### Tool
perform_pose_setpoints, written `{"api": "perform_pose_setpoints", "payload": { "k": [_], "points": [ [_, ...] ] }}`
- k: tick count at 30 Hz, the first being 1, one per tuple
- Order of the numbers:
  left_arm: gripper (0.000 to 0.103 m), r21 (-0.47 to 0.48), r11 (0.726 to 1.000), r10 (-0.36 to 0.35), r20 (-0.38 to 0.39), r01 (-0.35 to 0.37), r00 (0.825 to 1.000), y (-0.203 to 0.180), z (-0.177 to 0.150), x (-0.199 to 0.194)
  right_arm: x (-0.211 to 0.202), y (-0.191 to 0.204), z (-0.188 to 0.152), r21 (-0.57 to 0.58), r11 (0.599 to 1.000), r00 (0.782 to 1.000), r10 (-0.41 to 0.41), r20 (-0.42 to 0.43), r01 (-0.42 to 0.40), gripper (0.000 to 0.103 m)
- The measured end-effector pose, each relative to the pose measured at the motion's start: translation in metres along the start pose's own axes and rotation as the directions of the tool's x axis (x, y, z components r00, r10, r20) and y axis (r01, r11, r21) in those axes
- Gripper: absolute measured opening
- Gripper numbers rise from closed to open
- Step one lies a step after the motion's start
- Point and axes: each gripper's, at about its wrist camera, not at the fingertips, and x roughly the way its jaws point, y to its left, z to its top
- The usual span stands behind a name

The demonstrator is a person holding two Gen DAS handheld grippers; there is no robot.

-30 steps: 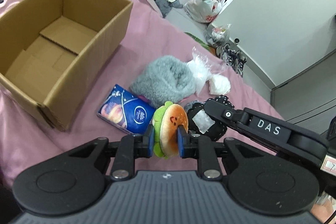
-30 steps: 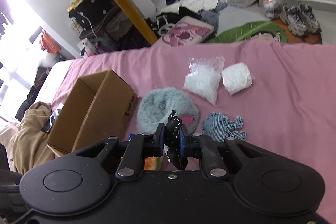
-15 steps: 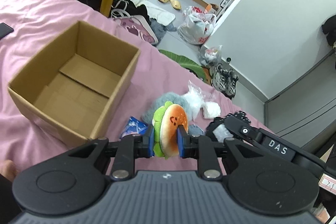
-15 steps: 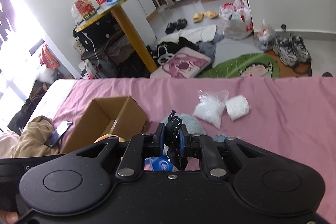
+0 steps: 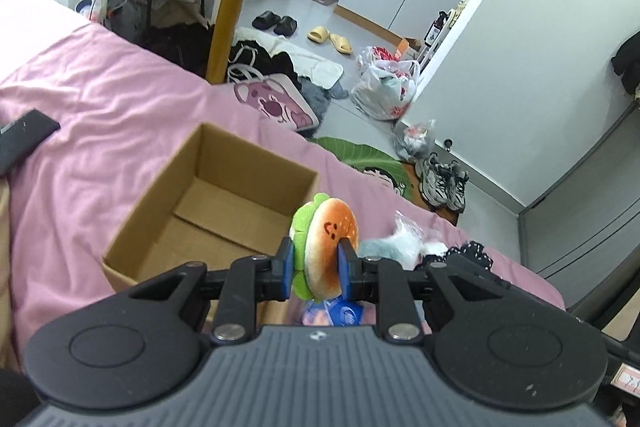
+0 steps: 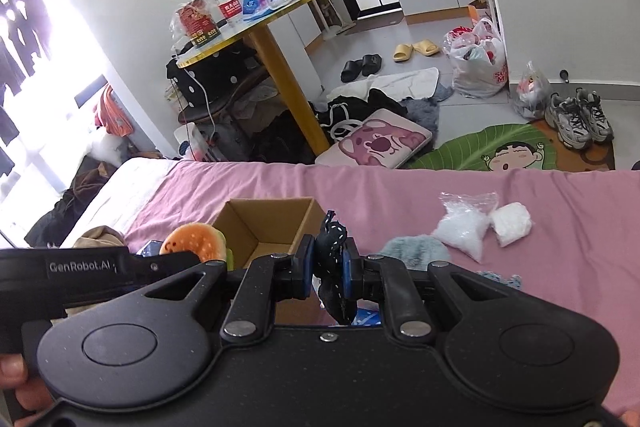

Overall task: Organize soft objects
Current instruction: 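Carry the hamburger plush into the box while the right tool grasps the black knitted item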

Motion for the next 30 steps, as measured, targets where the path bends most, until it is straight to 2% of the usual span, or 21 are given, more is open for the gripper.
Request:
{"api": "perform_pose_setpoints", "payload": {
  "k": [7, 12, 20, 30],
  "points": [
    [0.021, -0.002, 1.0, 0.008, 0.016, -0.007, 1.0, 0.028, 0.021, 0.006, 0.013, 0.014, -0.005, 0.025, 1.0, 1.0, -0.012, 0.003, 0.012, 0.014],
    [0.021, -0.023, 0.999, 0.036, -0.006, -0.036, 0.999, 0.048, 0.036, 0.023, 0.024, 0.023, -0.006, 0.03, 0.999, 1.0, -0.018, -0.001, 0.018, 0.014],
    [0.021, -0.071, 0.996, 0.044, -0.032, -0.046, 0.999, 0.074, 0.048, 0.051, 0.045, 0.043, 0.001, -0.006, 1.0, 0.999, -0.018, -0.03, 0.018, 0.015],
    [0.021, -0.082, 0.995, 0.046, -0.068, -0.052, 0.997, 0.087, 0.06, 0.085, 0.079, 0.062, 0.009, -0.03, 1.0, 0.998, -0.006, -0.068, 0.004, 0.015]
  ]
}}
